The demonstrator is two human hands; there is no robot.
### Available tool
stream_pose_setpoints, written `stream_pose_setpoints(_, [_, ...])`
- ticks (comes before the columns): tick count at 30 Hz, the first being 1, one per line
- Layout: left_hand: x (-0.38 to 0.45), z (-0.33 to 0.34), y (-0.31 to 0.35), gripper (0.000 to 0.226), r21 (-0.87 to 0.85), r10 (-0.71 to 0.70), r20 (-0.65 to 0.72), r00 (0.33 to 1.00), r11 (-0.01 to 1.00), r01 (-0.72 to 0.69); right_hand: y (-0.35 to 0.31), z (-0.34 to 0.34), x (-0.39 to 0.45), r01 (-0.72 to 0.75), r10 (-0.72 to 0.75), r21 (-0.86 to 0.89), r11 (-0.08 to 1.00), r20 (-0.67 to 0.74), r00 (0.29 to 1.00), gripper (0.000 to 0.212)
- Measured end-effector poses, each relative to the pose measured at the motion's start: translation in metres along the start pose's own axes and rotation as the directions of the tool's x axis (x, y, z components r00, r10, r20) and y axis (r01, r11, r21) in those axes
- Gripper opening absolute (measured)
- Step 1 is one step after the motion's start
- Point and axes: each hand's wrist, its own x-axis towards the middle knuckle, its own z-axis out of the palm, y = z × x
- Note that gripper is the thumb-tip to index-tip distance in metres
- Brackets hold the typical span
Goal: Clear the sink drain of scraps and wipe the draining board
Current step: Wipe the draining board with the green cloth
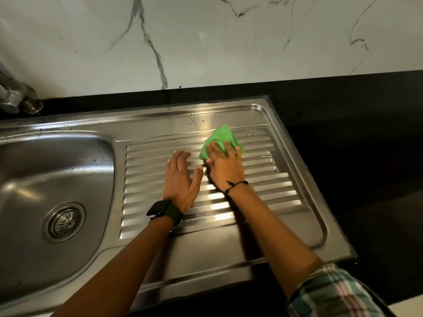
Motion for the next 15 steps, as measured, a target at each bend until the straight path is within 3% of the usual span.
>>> stream_pose_setpoints(4, [-0.007,-0.003,0.002,0.056,0.016,0.004,0.030,1.000,1.000,-0.005,0.003,-0.001,0.010,0.155,-0.152,-0.094,0.983,0.036,0.988,0.047])
stream_pose_setpoints(5, [-0.010,-0.006,0.001,0.056,0.015,0.007,0.039,0.999,1.000,-0.008,0.016,-0.007,0.016,0.122,-0.119,-0.109,0.987,0.028,0.992,0.048])
stream_pose_setpoints(9, [-0.026,-0.018,-0.004,0.054,-0.074,-0.032,0.023,0.999,0.997,0.034,0.084,-0.036,0.036,-0.247,0.244,-0.111,0.963,-0.044,0.969,0.049])
stream_pose_setpoints(15, [-0.032,-0.032,-0.011,0.053,-0.219,-0.180,-0.070,0.981,0.962,0.161,0.062,-0.030,0.050,-0.320,0.319,-0.075,0.944,-0.033,0.947,0.046])
